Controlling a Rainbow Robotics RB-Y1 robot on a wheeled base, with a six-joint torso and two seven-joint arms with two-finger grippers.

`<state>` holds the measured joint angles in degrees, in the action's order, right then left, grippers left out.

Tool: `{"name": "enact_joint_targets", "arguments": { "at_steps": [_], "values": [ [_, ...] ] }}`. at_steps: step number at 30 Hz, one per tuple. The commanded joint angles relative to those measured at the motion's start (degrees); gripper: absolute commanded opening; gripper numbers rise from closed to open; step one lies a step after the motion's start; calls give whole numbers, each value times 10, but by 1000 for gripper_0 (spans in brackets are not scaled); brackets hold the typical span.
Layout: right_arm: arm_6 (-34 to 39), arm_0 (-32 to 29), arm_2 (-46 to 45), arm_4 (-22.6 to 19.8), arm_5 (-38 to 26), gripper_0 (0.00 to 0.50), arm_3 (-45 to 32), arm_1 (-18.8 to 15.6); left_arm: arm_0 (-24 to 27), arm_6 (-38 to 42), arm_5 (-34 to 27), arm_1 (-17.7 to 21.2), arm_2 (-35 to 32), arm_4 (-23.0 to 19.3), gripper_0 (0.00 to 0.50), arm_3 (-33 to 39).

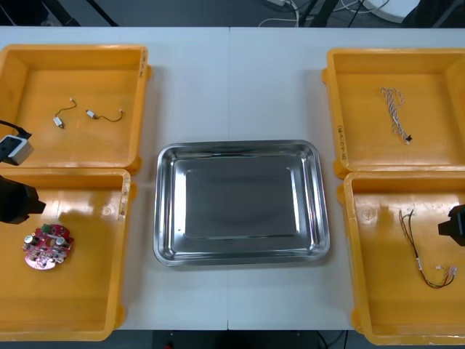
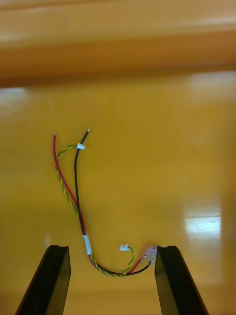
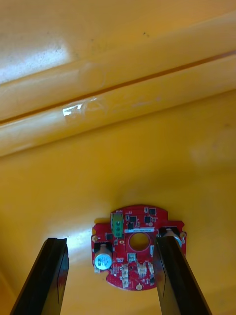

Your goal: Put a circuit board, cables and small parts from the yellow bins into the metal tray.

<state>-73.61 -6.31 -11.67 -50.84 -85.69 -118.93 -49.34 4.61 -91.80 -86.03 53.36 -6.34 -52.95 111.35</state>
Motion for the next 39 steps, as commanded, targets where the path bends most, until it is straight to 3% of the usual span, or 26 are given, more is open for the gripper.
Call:
{"name": "enact_joint_targets", "arguments": {
  "at_steps": [1,7,18,34,39],
  "values": [
    [-18,-16,-3,5,4,500,-17,31,-23,-27,39,42,21,0,500,4],
    [-22,-16,16,15,11,500,-17,49,-49,-34,75,48,28,-2,500,4],
    [-36,-35,47,47,54,500,-16,50,-72,-40,130,48,48,3,500,3],
    [-41,-63,93,101,101,500,-12,58,-94,-47,140,49,54,9,500,-2],
    [-45,-63,109,112,127,500,8,64,-93,-49,173,51,72,15,500,-23]
  ]
}}
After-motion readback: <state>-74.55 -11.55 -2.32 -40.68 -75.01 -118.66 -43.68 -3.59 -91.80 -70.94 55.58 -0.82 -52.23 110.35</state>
